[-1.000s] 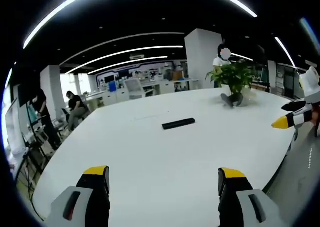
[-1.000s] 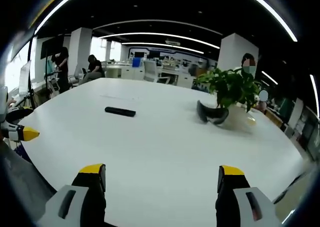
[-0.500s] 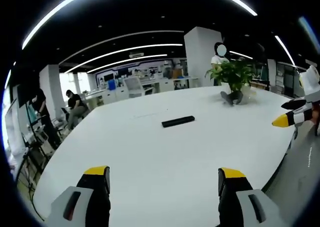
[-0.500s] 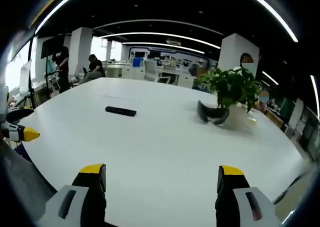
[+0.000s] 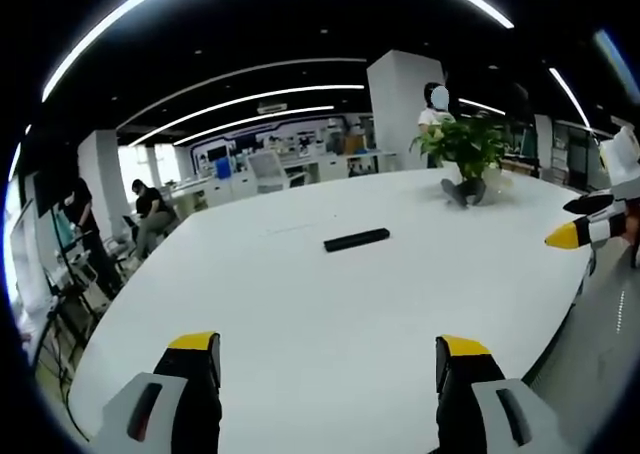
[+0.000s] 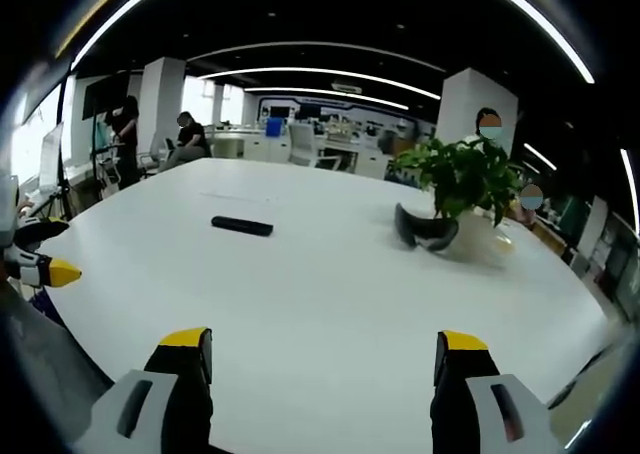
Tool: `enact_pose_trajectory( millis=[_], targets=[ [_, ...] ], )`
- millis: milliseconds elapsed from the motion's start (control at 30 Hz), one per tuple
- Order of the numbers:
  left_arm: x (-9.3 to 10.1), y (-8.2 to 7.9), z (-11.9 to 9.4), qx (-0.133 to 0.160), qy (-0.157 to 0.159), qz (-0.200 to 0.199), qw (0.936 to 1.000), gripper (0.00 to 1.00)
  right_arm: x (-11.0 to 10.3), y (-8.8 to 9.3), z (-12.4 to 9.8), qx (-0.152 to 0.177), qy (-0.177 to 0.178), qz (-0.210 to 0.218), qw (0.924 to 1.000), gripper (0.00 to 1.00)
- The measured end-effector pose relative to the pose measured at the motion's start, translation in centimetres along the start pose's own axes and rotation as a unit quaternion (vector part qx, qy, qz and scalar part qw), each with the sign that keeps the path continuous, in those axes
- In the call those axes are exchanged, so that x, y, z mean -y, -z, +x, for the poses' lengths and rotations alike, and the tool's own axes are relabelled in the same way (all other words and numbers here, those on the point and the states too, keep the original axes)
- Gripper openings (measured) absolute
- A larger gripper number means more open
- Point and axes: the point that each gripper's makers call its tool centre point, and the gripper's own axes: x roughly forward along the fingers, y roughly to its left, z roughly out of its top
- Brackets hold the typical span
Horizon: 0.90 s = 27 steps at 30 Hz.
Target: Press the specified remote control buttons in sequence, fully releasing each button before pressing the next.
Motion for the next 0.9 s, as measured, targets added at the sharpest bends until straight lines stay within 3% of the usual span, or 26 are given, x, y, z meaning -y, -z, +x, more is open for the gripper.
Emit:
enact_pose_trajectory(
  millis=[900],
  targets=[
    [0.04, 0.19, 0.10, -0.007, -0.001, 0.011, 0.9999, 0.93, -0.60, 0.08, 0.04, -0.004, -0.014, -0.007, 0.9999, 0.91]
  ],
)
